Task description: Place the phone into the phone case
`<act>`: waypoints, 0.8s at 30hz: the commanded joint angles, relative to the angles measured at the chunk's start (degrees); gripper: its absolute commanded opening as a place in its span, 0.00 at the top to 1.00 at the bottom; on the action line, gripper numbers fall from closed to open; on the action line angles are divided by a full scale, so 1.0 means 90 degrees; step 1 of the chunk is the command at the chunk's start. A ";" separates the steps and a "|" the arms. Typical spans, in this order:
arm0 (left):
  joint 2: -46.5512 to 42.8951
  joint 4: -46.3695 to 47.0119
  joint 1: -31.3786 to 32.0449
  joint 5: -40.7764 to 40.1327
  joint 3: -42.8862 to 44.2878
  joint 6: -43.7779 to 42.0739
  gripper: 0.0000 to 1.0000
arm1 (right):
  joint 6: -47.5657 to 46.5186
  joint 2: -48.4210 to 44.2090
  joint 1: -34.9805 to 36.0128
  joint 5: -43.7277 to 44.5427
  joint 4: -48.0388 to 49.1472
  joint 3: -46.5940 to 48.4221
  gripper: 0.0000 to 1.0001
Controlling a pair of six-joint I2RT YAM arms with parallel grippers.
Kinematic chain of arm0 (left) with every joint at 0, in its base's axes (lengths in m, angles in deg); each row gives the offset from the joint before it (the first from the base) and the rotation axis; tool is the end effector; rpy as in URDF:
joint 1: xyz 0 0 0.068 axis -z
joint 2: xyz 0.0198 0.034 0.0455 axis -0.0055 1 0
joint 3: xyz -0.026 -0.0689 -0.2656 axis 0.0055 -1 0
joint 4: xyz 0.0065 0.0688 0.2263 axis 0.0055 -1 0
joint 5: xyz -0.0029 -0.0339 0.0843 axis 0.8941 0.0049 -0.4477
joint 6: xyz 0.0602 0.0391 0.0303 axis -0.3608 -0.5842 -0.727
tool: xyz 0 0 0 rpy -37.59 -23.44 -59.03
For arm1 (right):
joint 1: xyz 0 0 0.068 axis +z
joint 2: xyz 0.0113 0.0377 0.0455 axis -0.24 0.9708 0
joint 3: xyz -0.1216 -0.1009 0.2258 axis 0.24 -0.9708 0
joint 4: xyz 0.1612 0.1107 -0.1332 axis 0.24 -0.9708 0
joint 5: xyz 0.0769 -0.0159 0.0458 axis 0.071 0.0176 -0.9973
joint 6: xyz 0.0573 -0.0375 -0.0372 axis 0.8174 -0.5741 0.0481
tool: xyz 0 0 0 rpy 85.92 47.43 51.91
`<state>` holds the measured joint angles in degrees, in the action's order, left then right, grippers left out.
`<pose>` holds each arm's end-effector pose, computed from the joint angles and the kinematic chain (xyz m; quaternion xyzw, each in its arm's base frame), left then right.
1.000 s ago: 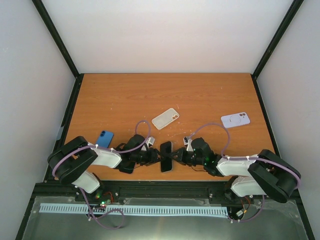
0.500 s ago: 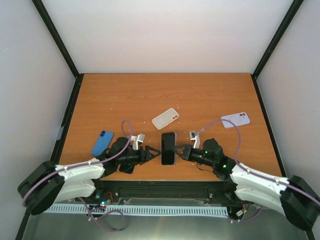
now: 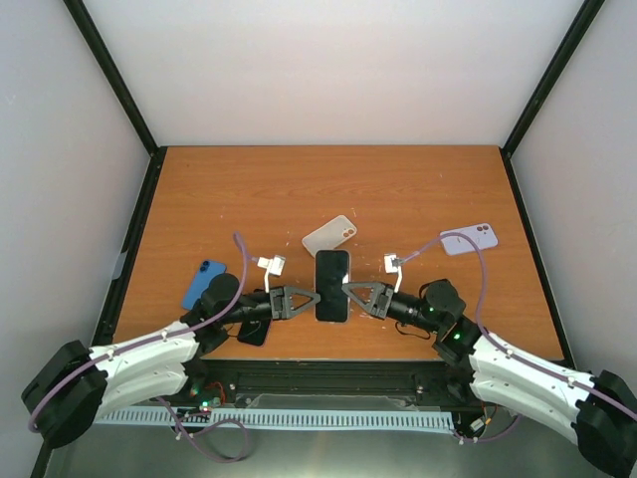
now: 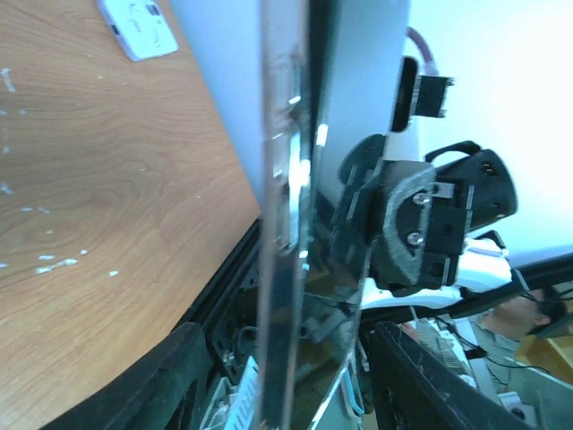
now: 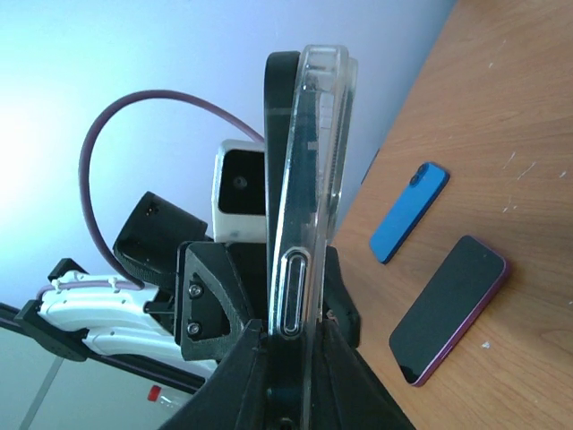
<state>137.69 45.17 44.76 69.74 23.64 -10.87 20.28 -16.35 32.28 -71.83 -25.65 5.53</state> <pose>0.1117 -0.1619 0.2169 0.0665 0.7315 -0.6507 0.1926 0.1023 0.1440 0.2357 -0.0593 0.7022 0.6392 0.3080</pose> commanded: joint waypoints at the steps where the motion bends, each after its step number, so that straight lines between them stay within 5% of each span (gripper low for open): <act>1: 0.0199 0.1121 -0.0026 0.0387 -0.0021 0.0003 0.54 | 0.0253 0.0333 0.0034 -0.0438 0.1227 0.0101 0.94; 12: 0.0241 0.1571 -0.0026 0.0482 -0.0206 -0.0375 0.81 | 0.0193 0.0526 0.0075 -0.0587 0.1007 0.0116 0.88; 19: -0.0157 0.1324 -0.0028 0.0714 -0.0270 -0.0932 0.88 | -0.0073 0.0009 0.0074 -0.0242 -0.0425 0.0483 0.65; 24: -0.0341 0.0932 -0.0031 0.1032 -0.0153 -0.1327 0.88 | 0.0032 -0.0355 0.0069 0.0266 -0.1206 0.0768 0.62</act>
<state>136.51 53.65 44.67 75.81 20.78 -17.45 20.85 -17.12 32.72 -73.63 -31.51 9.53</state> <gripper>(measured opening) 0.122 0.382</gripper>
